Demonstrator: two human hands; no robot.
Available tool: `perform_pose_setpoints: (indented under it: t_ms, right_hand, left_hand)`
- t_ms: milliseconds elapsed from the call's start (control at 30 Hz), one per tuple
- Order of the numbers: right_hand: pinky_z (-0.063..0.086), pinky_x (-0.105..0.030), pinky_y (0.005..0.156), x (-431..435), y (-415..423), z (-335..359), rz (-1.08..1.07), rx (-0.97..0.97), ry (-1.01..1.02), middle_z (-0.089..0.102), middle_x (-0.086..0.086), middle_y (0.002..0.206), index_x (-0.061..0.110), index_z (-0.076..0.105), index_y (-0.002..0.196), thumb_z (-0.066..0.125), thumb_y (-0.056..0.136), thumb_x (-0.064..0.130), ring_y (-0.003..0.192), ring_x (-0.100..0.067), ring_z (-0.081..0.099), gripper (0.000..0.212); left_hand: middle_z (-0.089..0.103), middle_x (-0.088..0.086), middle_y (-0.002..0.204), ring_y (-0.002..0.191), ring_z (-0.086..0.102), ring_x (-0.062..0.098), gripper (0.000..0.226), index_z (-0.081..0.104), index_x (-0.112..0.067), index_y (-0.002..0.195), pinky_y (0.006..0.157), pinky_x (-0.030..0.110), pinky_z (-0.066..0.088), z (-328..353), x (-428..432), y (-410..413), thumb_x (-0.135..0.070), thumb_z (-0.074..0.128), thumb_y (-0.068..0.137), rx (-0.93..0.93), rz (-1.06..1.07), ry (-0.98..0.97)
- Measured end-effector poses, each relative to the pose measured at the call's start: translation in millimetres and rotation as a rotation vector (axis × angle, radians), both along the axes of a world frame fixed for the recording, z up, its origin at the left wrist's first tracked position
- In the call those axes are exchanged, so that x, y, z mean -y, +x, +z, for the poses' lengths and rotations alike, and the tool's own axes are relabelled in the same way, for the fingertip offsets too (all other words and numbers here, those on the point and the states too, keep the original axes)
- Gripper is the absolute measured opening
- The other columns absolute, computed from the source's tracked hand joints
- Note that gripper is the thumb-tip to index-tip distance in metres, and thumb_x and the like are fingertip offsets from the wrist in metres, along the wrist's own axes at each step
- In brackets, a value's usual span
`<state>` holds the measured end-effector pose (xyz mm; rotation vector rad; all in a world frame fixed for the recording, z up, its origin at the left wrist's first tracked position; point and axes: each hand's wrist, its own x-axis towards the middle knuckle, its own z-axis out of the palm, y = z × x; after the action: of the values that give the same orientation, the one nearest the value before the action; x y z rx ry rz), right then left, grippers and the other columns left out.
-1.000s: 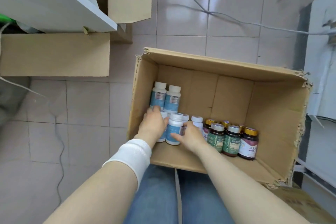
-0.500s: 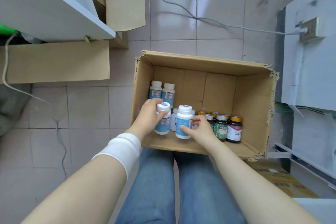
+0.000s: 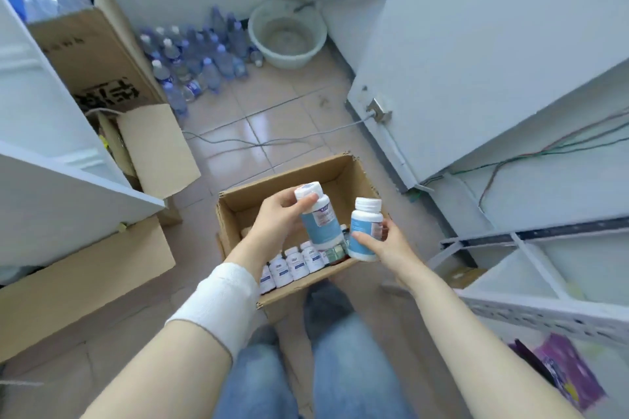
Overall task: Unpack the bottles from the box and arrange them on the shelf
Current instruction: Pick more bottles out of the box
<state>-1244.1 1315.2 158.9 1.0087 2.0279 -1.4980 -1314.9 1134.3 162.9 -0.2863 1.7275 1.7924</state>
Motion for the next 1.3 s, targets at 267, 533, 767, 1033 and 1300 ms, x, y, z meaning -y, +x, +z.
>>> perform_pose_setpoints:
  t_ms: [267, 533, 767, 1033, 1300]
  right_hand:
    - [0.046, -0.035, 0.093, 10, 140, 68, -0.399, -0.227, -0.047, 0.061, -0.001, 0.102, 0.019, 0.049, 0.104, 0.067, 0.083, 0.016, 0.098, -0.019, 0.059, 0.027]
    - [0.045, -0.052, 0.098, -17, 320, 119, -0.816, -0.419, 0.031, 0.062, -0.014, 0.112, 0.023, 0.044, 0.099, 0.073, 0.078, 0.016, 0.106, -0.035, 0.062, 0.037]
    - [0.048, -0.042, 0.092, -31, 529, 126, -1.109, -0.545, 0.089, 0.064, 0.000, 0.097, 0.011, 0.046, 0.114, 0.068, 0.082, 0.014, 0.092, -0.021, 0.063, 0.039]
    - [0.048, -0.029, 0.075, -10, 735, 89, -1.526, -0.488, -0.023, 0.058, -0.013, 0.111, 0.011, 0.041, 0.114, 0.063, 0.086, 0.010, 0.087, -0.018, 0.058, 0.036]
    - [0.047, -0.022, 0.077, -84, 853, 132, -1.639, -0.568, 0.126, 0.058, -0.005, 0.114, 0.011, 0.042, 0.122, 0.064, 0.085, 0.019, 0.095, -0.014, 0.058, 0.043]
  left_hand:
    - [0.062, 0.005, 0.104, 0.098, 0.060, 0.022, 0.027, 0.051, -0.013, 0.118, 0.092, 0.042, 0.048, 78, -46, 73, -0.029, 0.046, 0.097, -0.008, -0.286, 0.275]
    - [0.065, 0.002, 0.088, 0.076, 0.066, 0.013, 0.024, 0.053, -0.013, 0.109, 0.070, 0.029, 0.057, 149, -139, 219, -0.032, 0.044, 0.097, -0.022, -0.607, 0.382]
    - [0.064, 0.015, 0.106, 0.092, 0.065, 0.025, 0.044, 0.050, -0.002, 0.123, 0.084, 0.039, 0.054, 156, -209, 430, -0.037, 0.042, 0.097, -0.034, -0.889, 0.361]
    - [0.069, 0.006, 0.093, 0.081, 0.067, 0.016, 0.033, 0.057, -0.009, 0.107, 0.078, 0.035, 0.053, 116, -237, 649, -0.039, 0.049, 0.095, 0.012, -1.266, 0.203]
    - [0.067, 0.007, 0.103, 0.086, 0.067, 0.019, 0.035, 0.052, -0.010, 0.117, 0.085, 0.039, 0.054, 165, -335, 779, -0.037, 0.045, 0.096, -0.092, -1.460, 0.281]
